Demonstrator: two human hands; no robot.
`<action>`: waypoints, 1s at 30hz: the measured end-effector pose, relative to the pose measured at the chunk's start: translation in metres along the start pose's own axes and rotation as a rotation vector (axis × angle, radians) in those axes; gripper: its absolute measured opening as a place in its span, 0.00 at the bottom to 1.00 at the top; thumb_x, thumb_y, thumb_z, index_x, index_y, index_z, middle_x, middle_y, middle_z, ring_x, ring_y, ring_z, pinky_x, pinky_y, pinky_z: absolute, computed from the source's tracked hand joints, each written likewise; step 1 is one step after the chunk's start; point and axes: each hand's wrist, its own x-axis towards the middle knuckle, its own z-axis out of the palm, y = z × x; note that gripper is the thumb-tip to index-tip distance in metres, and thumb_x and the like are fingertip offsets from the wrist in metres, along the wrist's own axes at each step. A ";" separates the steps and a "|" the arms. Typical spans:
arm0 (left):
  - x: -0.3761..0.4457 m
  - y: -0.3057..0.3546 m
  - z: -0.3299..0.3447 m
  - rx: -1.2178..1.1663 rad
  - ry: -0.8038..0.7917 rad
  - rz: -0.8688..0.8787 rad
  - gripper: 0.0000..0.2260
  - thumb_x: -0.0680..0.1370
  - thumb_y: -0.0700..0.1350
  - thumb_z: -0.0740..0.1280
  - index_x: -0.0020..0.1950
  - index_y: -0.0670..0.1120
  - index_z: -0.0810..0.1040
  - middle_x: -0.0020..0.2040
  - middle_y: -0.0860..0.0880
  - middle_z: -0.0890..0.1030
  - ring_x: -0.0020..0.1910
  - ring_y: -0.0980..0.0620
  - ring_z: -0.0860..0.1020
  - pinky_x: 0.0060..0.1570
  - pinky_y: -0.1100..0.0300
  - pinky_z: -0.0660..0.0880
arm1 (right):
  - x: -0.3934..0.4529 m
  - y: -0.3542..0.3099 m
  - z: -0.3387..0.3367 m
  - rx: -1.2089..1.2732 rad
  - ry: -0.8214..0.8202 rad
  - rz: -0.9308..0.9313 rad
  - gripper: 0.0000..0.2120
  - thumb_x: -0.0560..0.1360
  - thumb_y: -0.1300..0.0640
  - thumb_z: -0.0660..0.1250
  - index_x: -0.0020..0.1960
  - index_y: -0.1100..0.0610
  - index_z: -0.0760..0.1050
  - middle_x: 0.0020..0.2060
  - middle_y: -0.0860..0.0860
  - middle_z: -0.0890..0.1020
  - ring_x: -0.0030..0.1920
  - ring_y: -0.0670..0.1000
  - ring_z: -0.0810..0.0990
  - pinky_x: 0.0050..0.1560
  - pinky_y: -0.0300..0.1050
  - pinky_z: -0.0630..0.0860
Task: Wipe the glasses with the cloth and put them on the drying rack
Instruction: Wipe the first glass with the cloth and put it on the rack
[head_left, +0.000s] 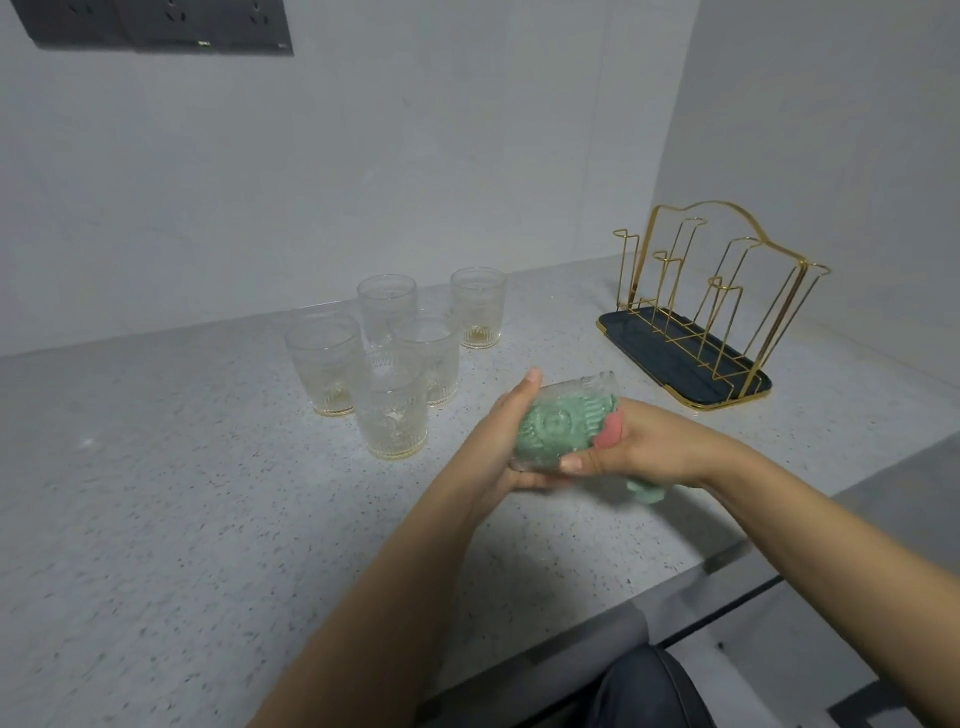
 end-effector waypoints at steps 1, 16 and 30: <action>0.001 -0.003 0.002 0.021 -0.001 0.073 0.23 0.74 0.65 0.66 0.64 0.54 0.74 0.61 0.44 0.80 0.54 0.47 0.83 0.51 0.48 0.81 | -0.002 -0.002 -0.003 0.187 0.035 0.009 0.17 0.69 0.58 0.72 0.57 0.58 0.76 0.50 0.54 0.84 0.53 0.53 0.82 0.59 0.52 0.76; 0.003 -0.005 0.006 -0.168 -0.033 0.129 0.19 0.76 0.57 0.66 0.65 0.54 0.72 0.65 0.42 0.77 0.58 0.41 0.81 0.52 0.42 0.80 | -0.001 -0.006 -0.008 0.195 0.047 -0.003 0.14 0.70 0.62 0.68 0.55 0.56 0.77 0.49 0.51 0.84 0.50 0.49 0.82 0.52 0.38 0.78; 0.005 -0.009 0.001 -0.028 0.000 0.158 0.19 0.73 0.61 0.70 0.61 0.56 0.75 0.62 0.43 0.79 0.58 0.44 0.81 0.58 0.44 0.78 | -0.001 -0.019 -0.003 0.111 0.110 -0.011 0.18 0.76 0.57 0.63 0.29 0.52 0.82 0.26 0.49 0.81 0.31 0.47 0.81 0.44 0.43 0.78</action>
